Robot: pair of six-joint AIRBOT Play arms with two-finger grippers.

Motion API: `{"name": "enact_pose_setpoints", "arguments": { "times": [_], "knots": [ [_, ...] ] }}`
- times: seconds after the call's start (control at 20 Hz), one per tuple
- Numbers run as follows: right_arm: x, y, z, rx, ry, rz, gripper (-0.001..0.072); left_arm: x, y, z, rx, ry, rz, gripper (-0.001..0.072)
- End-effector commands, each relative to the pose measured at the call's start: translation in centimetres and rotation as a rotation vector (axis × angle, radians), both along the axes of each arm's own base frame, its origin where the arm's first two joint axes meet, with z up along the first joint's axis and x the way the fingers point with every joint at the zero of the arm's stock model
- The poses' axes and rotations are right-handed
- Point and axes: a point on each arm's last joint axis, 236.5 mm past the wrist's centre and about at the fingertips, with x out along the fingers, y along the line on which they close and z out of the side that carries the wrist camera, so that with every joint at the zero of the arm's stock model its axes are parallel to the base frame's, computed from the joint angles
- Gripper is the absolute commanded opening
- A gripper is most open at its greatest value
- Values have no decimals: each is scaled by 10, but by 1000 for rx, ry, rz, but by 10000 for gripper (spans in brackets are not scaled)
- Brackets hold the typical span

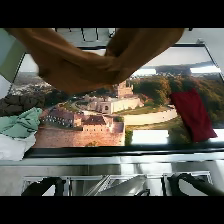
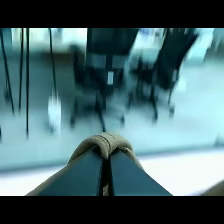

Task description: Fold the shirts.

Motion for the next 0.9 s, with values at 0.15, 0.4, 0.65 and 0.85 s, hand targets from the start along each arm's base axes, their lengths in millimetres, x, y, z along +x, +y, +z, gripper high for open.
{"name": "enact_pose_setpoints", "arguments": {
  "times": [0.15,0.4,0.65,0.85],
  "knots": [
    [-144,-45,115,-134,-493,-393,20,-180,33,116,26,-368,101,19],
    [-62,-43,12,-87,-94,-253,20,-64,40,5,67,-1,159,19],
    [30,-14,-238,15,574,-103,21,96,17,-246,143,596,107,19],
    [66,-29,-461,70,930,-348,21,164,6,-424,175,855,103,19]
  ]
}}
